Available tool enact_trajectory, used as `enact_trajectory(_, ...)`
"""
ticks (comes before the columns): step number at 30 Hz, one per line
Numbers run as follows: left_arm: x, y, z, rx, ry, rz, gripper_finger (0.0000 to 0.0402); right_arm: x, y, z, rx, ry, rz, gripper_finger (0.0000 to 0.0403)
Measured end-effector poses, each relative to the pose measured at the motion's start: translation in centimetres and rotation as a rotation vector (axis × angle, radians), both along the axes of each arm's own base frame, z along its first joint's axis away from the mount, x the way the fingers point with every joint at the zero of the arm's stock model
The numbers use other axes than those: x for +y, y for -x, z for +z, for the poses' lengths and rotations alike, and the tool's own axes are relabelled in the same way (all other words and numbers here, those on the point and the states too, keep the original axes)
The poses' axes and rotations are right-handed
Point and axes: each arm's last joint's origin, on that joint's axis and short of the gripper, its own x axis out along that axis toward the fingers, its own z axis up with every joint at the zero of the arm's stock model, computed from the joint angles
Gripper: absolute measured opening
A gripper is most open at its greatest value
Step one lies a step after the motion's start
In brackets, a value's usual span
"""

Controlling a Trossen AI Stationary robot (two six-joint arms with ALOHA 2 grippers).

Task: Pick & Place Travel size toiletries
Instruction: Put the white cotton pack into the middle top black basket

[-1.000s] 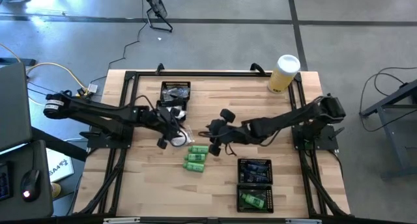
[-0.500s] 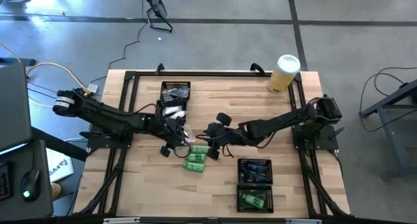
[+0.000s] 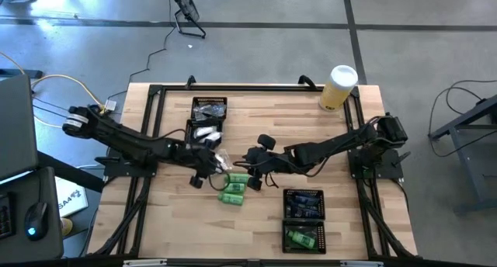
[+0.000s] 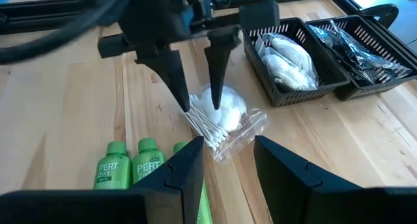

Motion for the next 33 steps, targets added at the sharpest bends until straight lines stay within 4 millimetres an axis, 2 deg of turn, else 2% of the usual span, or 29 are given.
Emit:
enact_trajectory(11, -2.6, 2.6, 1.8, -0.036, -0.089, -0.002, 0.0166, 0.0, 0.0, 0.0, 0.004, 0.001, 0.001, 0.0128)
enact_trajectory(15, -3.5, 4.2, 1.7, 0.028, -0.126, -0.005, 0.0166, 0.0, 0.0, 0.0, 0.004, 0.001, 0.002, 0.0128)
enact_trajectory(20, -4.4, 5.7, 1.2, 0.082, -0.277, 0.009, 0.0166, 0.0, 0.0, 0.0, 0.003, 0.001, 0.001, 0.0128)
enact_trajectory(25, -5.4, 6.3, 1.2, 0.028, -0.373, 0.009, 0.0166, 0.0, 0.0, 0.0, 0.003, -0.001, 0.0, 0.0128)
enact_trajectory(33, -5.6, 6.4, 1.2, 0.019, -0.307, 0.05, 0.0166, 0.0, 0.0, 0.0, -0.002, -0.006, -0.003, 0.0128)
